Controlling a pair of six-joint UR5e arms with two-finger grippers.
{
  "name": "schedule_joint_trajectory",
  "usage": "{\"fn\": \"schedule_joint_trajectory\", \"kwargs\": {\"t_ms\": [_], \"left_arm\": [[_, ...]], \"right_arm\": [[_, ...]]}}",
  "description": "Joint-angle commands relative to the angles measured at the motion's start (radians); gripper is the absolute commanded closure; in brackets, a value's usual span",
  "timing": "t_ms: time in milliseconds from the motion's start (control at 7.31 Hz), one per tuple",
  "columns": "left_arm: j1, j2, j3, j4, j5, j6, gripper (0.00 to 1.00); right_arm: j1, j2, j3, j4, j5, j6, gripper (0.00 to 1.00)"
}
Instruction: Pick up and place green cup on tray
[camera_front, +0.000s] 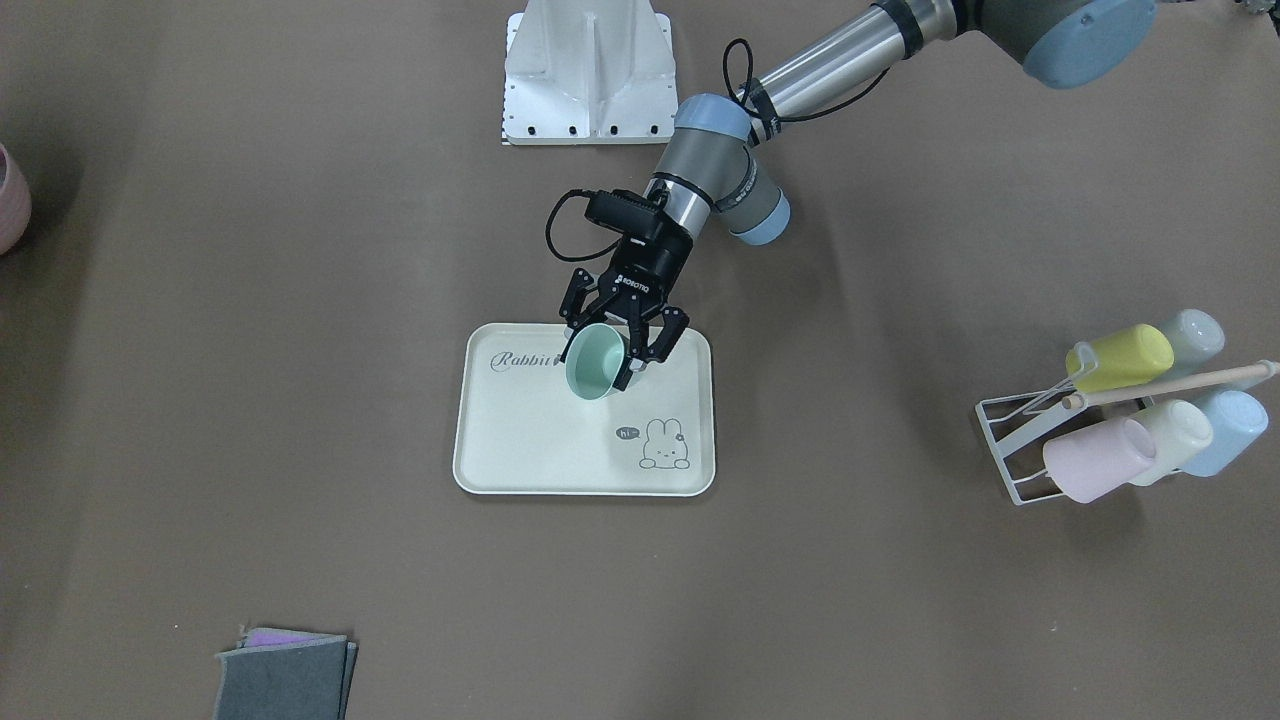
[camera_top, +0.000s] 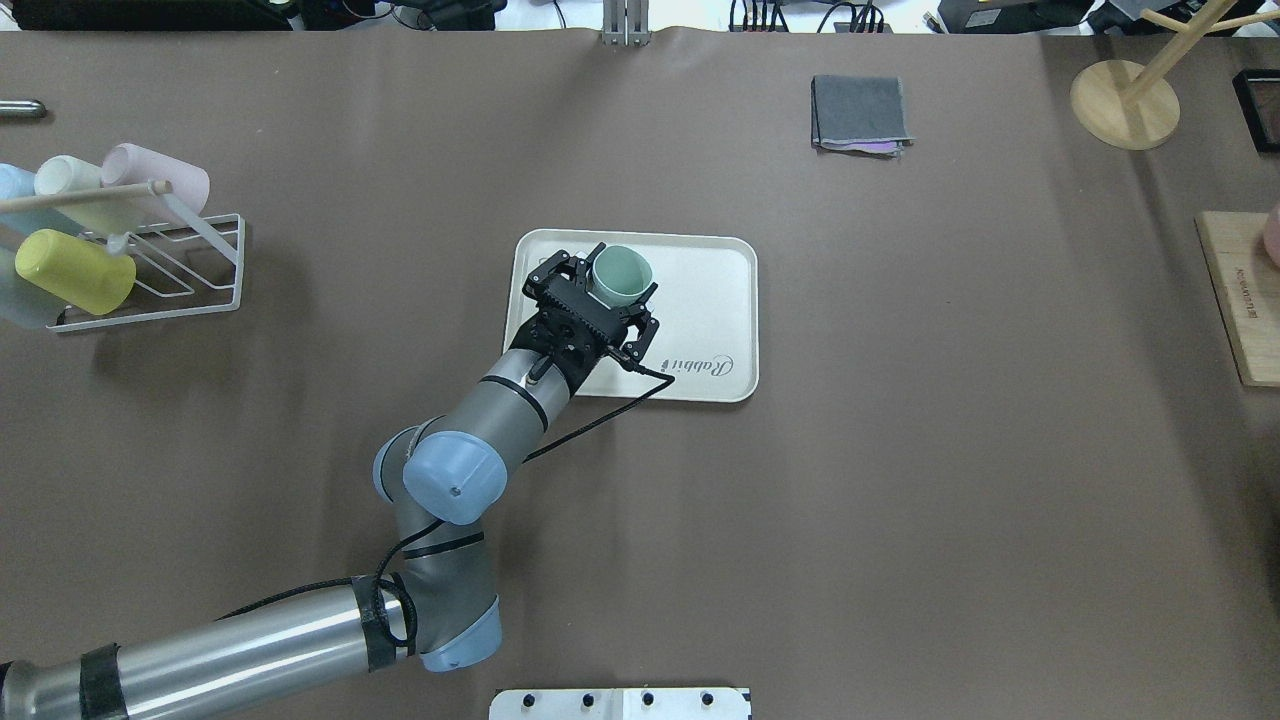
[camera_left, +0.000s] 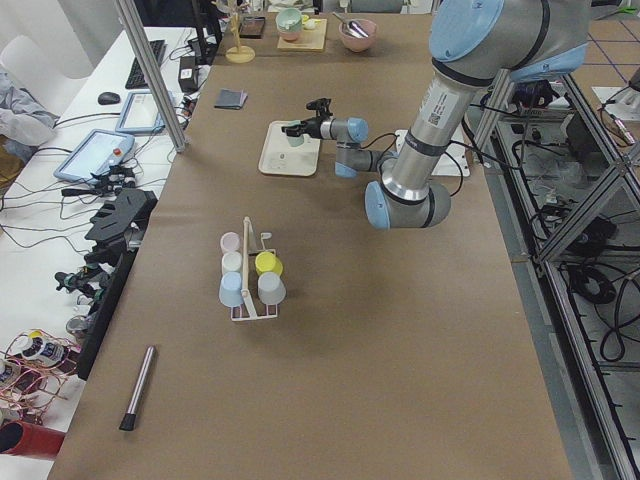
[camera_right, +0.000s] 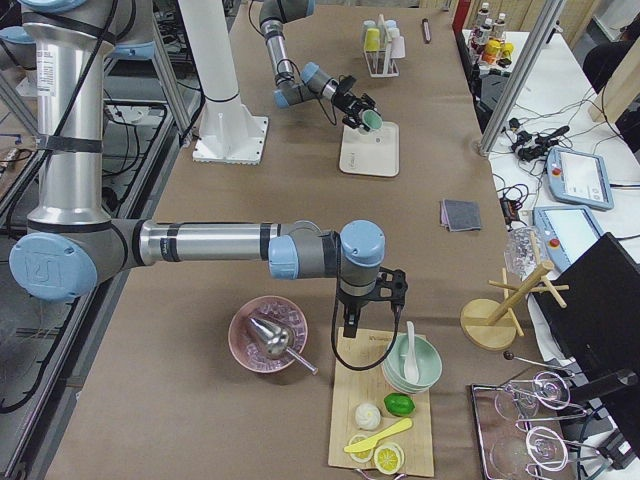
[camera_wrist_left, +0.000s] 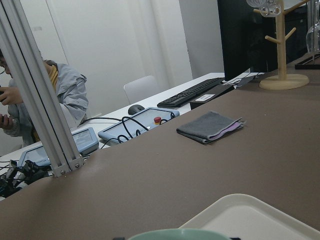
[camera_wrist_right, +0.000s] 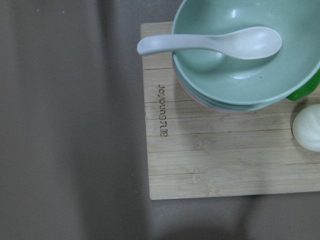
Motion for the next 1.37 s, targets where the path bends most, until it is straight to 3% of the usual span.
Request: {"fn": "schedule_joint_trajectory", "kwargs": {"t_ms": [0,274,684,1232], "left_arm": [[-0.009,-0.019,0.015,0.050,0.003,0.004,0.27],[-0.020,-0.036,0.021,0.122,0.006,0.001,0.27],[-0.025,-0.053,0.051,0.126,0.006,-0.051,0.27],[-0.022,-0.057,0.089,-0.013,0.000,-0.102,0.26]], "right_arm": [[-0.003,0.001,0.000,-0.001,-0.002,0.000,0.00],[-0.005,0.001,0.000,-0.001,-0.005,0.000,0.00],[-0.014,0.001,0.002,-0.001,-0.005,0.000,0.00],[-0.041,0.001,0.005,-0.001,-0.002,0.002,0.00]]}}
